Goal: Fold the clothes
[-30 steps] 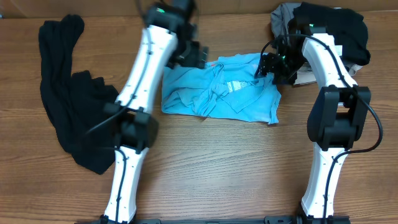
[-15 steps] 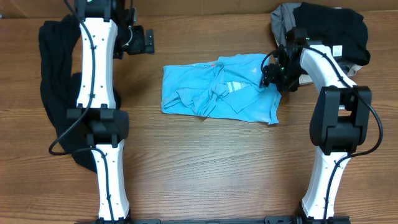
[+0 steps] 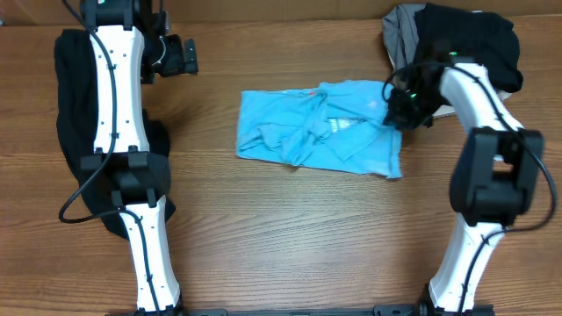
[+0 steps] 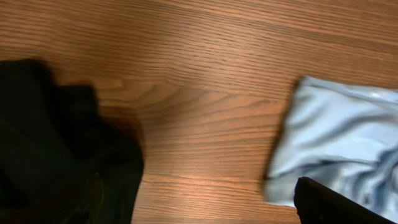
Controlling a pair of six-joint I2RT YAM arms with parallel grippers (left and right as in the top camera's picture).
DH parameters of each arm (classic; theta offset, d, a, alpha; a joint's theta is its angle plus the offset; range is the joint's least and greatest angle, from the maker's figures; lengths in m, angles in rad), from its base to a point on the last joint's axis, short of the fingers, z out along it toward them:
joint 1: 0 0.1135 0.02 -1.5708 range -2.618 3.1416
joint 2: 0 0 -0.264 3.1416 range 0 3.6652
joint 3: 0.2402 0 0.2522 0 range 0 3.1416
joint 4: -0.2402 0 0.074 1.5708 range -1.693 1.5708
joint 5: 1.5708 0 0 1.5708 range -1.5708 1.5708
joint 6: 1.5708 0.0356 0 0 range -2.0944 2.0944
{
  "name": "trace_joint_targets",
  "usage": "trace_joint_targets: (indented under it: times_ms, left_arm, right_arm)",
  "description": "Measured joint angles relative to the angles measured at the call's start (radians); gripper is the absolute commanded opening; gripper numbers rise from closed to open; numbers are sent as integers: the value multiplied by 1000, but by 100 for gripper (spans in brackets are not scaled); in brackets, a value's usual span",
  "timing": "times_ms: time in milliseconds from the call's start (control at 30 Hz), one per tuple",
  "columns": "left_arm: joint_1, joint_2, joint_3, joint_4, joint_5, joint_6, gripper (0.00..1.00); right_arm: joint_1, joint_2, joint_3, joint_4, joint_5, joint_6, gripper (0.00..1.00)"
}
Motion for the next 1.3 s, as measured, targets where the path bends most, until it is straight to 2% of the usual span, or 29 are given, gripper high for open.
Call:
trace_joint_targets:
  times_ms: [167,300,400,433,467,567,667,733,933,1133,1300]
  left_arm:
    - [21,0,0,0,-6,9,100]
    - [22,0,0,0,-7,23,100]
    - [21,0,0,0,-7,27,100]
    - [21,0,0,0,-7,27,100]
    - [21,0,0,0,-7,29,100]
    - [21,0,0,0,-7,29,100]
    - [21,0,0,0,-7,30,100]
    - [21,0,0,0,-7,33,100]
    - [21,0,0,0,-7,48,100]
    - [21,0,0,4,-7,48,100]
    - [21,0,0,7,-7,48,100]
  right_arm:
    - [6,-202,8,-10,6,1,4]
    - [121,-275,26,12,8,10,4]
    - [249,-257,26,77,12,34,12]
    - [268,-252,26,89,15,36,18]
    - [338,-225,26,124,24,59,30]
    - [452,-164,26,204,62,103,75]
    - [539,-93,26,235,93,143,95]
    - [574,-47,24,229,108,167,100]
    - [541,-45,34,143,130,214,100]
    - [452,-98,42,-43,173,230,100]
    - [427,-119,0,-71,187,241,98]
